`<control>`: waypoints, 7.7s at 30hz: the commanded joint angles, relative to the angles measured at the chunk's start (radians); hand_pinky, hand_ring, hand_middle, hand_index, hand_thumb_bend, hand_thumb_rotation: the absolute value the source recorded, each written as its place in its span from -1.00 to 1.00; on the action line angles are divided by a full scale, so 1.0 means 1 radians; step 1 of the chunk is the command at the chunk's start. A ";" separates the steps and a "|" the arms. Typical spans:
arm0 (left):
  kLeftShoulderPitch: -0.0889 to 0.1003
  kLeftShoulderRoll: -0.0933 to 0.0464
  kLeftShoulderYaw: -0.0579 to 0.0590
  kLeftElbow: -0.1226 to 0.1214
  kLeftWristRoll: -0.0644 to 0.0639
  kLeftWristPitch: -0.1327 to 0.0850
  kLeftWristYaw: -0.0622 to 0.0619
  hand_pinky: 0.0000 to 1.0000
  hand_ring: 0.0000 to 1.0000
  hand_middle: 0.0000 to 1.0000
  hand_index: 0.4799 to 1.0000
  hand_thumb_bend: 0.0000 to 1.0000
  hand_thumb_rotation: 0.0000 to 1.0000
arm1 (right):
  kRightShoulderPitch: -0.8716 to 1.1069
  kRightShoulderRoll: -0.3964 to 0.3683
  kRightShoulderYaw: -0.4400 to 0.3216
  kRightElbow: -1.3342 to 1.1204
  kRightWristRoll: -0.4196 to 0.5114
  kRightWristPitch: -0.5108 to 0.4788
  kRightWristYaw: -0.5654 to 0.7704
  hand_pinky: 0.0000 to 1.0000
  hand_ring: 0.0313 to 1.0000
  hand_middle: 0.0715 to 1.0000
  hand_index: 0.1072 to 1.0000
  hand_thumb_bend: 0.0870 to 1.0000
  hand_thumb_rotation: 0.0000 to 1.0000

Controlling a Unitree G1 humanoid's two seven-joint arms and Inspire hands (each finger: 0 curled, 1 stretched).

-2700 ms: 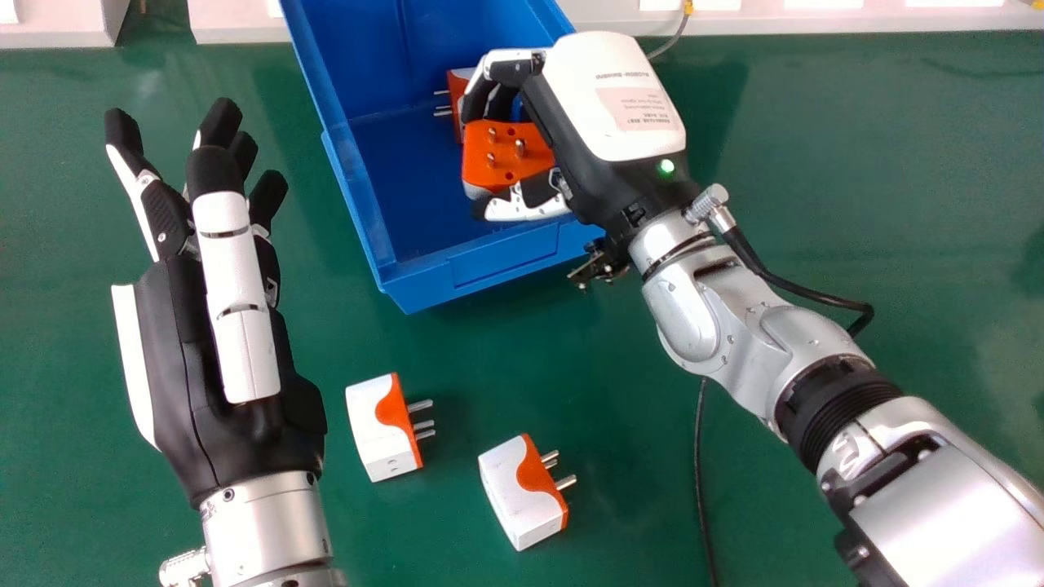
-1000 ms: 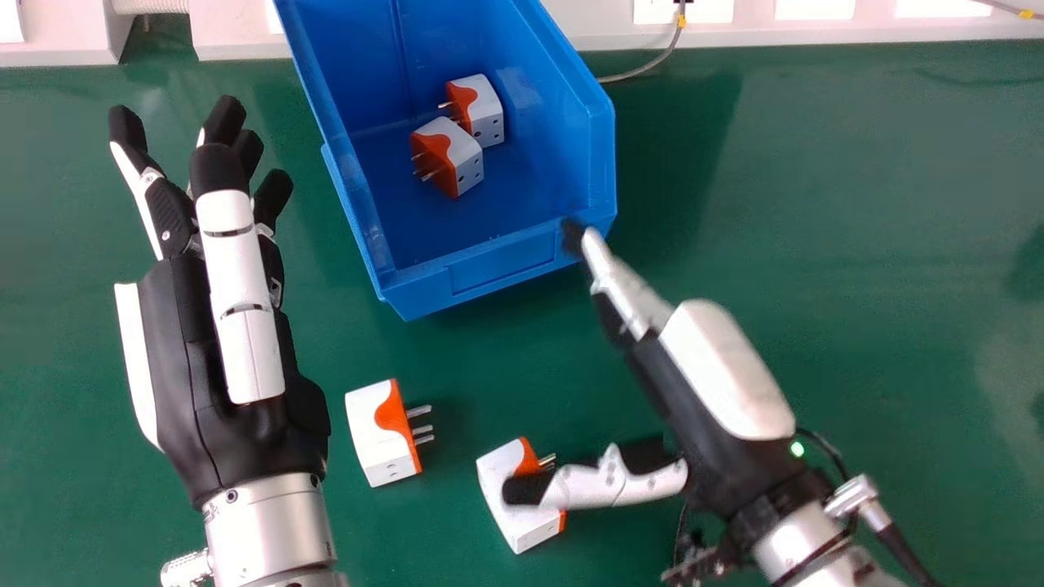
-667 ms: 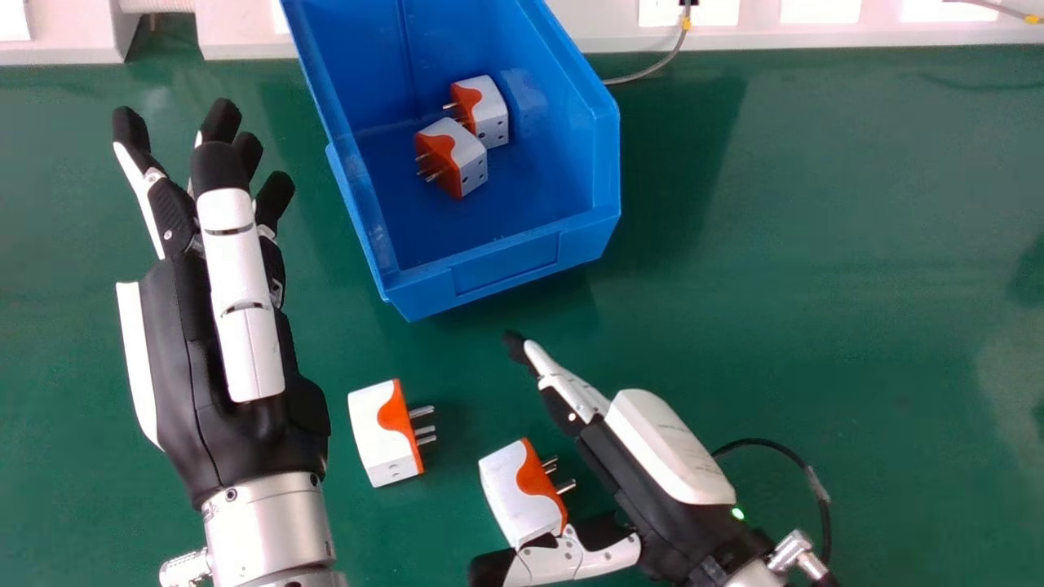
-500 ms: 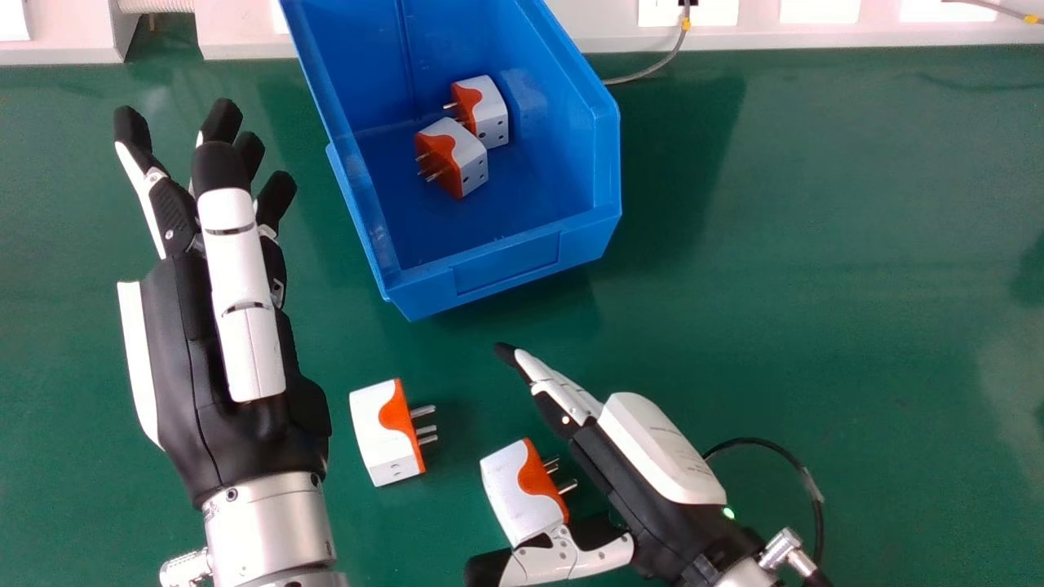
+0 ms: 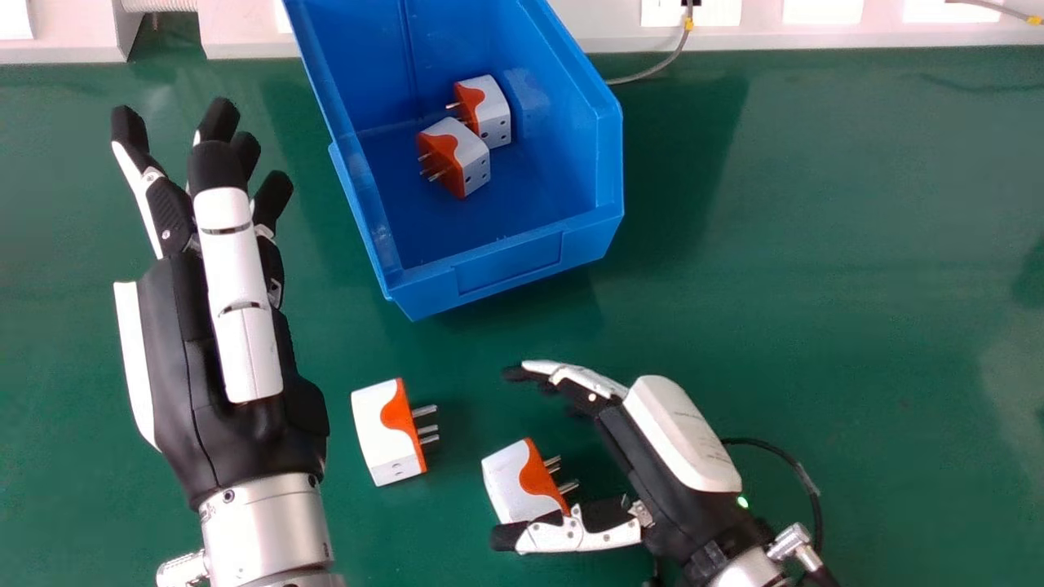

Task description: Pick all objects and put in blue box

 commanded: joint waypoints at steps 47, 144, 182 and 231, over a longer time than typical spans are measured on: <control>0.005 -0.068 -0.017 -0.017 0.011 -0.008 0.001 0.80 0.87 0.87 0.69 0.18 0.66 | -0.016 0.048 -0.191 -0.554 -0.041 0.169 -0.079 -0.39 -0.22 -0.03 -0.07 -0.11 -1.00; -0.022 -0.078 -0.032 0.005 0.017 -0.035 0.026 0.81 0.88 0.86 0.66 0.17 0.65 | -0.040 0.011 0.054 -0.382 0.140 0.313 0.498 0.57 0.80 0.85 0.88 1.00 0.21; -0.015 -0.073 -0.025 0.000 0.018 -0.032 0.026 0.84 0.89 0.86 0.66 0.16 0.65 | -0.506 0.234 0.159 0.437 -0.014 -0.057 0.263 0.45 0.77 0.74 0.67 0.96 -0.24; -0.014 -0.076 -0.029 -0.003 0.024 -0.029 0.028 0.82 0.88 0.84 0.63 0.16 0.65 | -0.496 0.266 0.206 0.477 -0.071 -0.077 -0.051 -0.30 -0.21 -0.08 -0.23 -0.10 -1.00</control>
